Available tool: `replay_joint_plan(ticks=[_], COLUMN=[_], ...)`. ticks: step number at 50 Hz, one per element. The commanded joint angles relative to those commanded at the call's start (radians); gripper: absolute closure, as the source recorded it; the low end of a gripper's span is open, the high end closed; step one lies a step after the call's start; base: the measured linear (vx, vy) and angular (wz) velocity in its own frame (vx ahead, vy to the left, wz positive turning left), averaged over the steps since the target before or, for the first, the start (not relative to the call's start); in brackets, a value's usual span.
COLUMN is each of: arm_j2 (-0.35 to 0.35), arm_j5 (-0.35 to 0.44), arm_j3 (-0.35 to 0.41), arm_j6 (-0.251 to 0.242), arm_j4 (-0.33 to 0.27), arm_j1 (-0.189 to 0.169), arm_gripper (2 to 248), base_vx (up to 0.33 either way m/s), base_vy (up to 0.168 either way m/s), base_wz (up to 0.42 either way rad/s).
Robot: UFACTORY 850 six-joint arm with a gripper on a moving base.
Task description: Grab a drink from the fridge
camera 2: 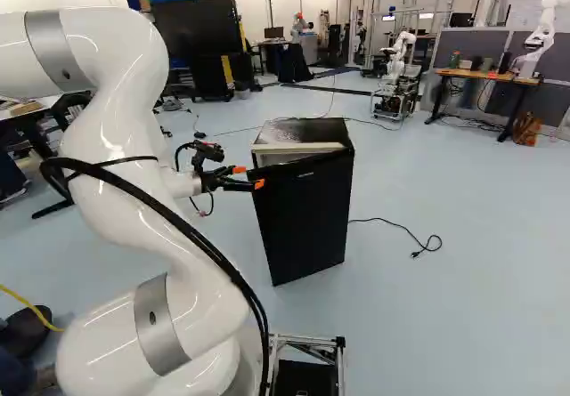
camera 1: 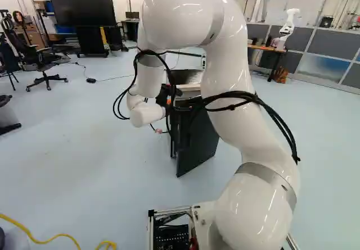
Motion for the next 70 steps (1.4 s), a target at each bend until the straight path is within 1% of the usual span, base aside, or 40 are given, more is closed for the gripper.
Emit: replay_joint_plan(ticks=[18, 44, 70], arm_j2=[0.003, 0.013, 0.064], arm_j5=[0.024, 0.076, 0.077], arm_j3=[0.005, 0.024, 0.119], arm_j6=[0.0, 0.0, 0.0], arm_j4=[0.017, 0.061, 0.063], arm_j1=[-0.003, -0.025, -0.057], arm_gripper=[3, 3, 3], base_vx=[0.0, 0.0, 0.0], base_vy=[0.0, 0.0, 0.0], base_wz=[0.0, 0.0, 0.0])
